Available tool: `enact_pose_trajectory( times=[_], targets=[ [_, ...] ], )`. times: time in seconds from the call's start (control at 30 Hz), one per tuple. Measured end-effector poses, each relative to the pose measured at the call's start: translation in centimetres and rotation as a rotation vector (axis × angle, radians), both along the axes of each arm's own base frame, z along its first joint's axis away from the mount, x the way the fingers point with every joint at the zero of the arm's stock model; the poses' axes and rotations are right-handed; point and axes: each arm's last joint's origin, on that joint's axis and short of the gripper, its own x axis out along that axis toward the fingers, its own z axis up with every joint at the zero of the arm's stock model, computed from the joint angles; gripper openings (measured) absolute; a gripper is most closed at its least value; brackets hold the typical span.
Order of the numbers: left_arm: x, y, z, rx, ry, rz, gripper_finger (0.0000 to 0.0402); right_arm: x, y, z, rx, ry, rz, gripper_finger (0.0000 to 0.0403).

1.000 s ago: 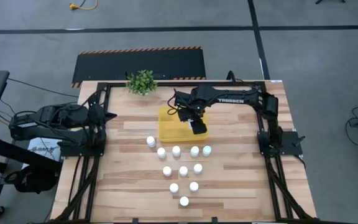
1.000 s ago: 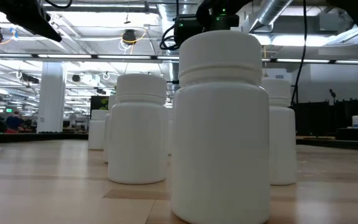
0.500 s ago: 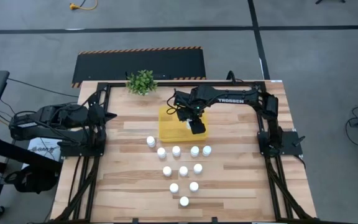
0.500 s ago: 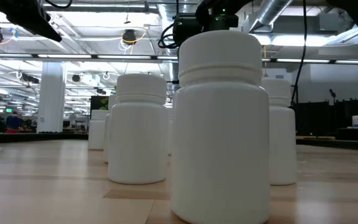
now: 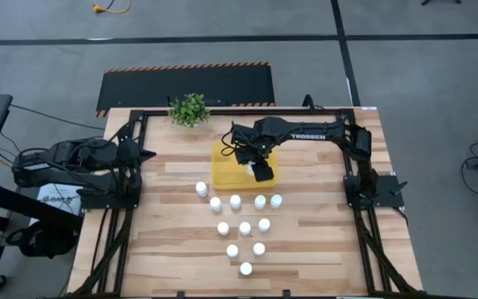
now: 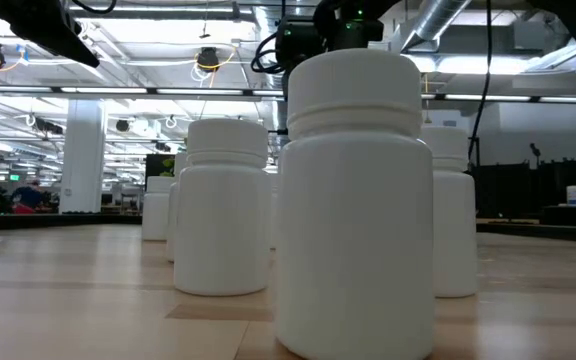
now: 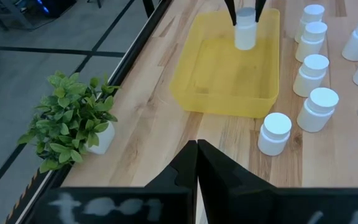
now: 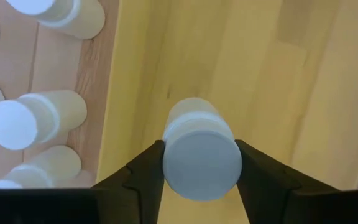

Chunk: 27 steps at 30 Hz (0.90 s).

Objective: Pick and place pill bottles into a basket
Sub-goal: Put the white medicine bottle into the yellow bin

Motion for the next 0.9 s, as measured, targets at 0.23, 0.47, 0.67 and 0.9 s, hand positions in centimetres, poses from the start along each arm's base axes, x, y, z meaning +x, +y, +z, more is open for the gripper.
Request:
enact_pose_trajectory(
  times=[0.23,0.47,0.67,0.9],
  targets=[
    [0.0,0.0,0.0,0.000,0.000,0.000,0.0000,0.3,0.0,0.1,-0.006,-0.029,0.001,0.0170],
    [0.0,0.0,0.0,0.000,0.000,0.000,0.0000,0.4,-0.1,0.1,-0.012,-0.046,0.004,0.0166],
    [0.0,0.0,0.0,0.000,0.000,0.000,0.0000,0.8,0.0,-2.2,0.016,0.044,-0.012,0.0172],
    [0.0,0.0,0.0,0.000,0.001,0.000,0.0000,1.3,0.4,-3.1,0.011,0.050,0.021,0.0162]
  ],
)
